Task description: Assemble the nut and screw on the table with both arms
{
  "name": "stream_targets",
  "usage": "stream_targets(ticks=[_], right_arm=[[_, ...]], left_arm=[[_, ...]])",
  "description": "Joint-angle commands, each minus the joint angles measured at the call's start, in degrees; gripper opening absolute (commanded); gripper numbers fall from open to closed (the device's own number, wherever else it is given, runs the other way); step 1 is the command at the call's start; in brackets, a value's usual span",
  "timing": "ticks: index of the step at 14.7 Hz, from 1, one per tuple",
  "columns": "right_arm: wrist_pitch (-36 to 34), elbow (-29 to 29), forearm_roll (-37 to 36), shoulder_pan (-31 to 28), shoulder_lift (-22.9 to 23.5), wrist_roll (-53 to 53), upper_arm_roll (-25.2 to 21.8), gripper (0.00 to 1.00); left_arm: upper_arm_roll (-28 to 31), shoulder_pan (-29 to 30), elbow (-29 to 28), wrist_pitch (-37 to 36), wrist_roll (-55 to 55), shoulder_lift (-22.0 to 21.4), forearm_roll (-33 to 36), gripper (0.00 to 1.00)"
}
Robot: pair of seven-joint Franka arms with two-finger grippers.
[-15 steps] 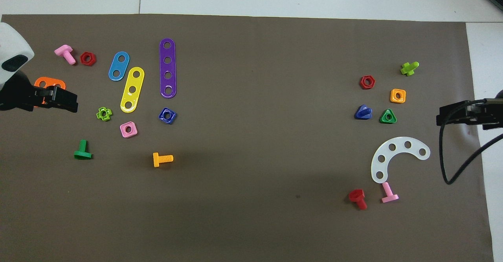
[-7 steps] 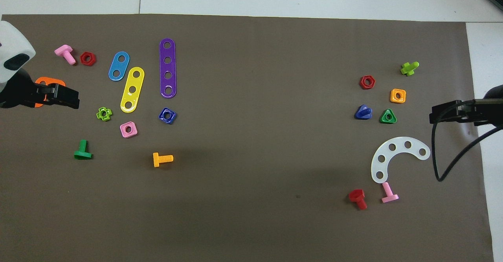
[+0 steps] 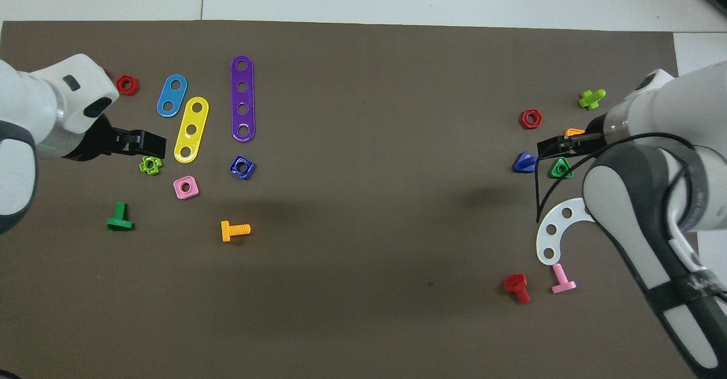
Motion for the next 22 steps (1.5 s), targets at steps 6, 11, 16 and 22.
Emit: stream_targets(ticks=[6,11,16,22], right_arm=[[19.80,-8.32,1.02,0.25,6.71,-6.78,0.18,0.87],[22.00,-9.28,1.02,-0.18,8.21,-9.07,0.18,0.49],[22.09,-9.64,1.02,-0.36,8.65,-9.07,0.10,0.46],[20.86,-9.73,1.02,-0.62,8.48,-10.12,0.10,0.45]], left_arm=[[0.73,-4.44,-10.29,13.86,14.11,1.71,-5.67,0.94],[0.64,-7.24,-10.22,21.94,17.82,8.99,-6.81,0.93],[0.73,-9.36,-9.60,27.31,18.52,14.36,-6.82,0.93],[0.99,-9.45,-9.60,27.24,22.21,15.86,-6.11,0.92]])
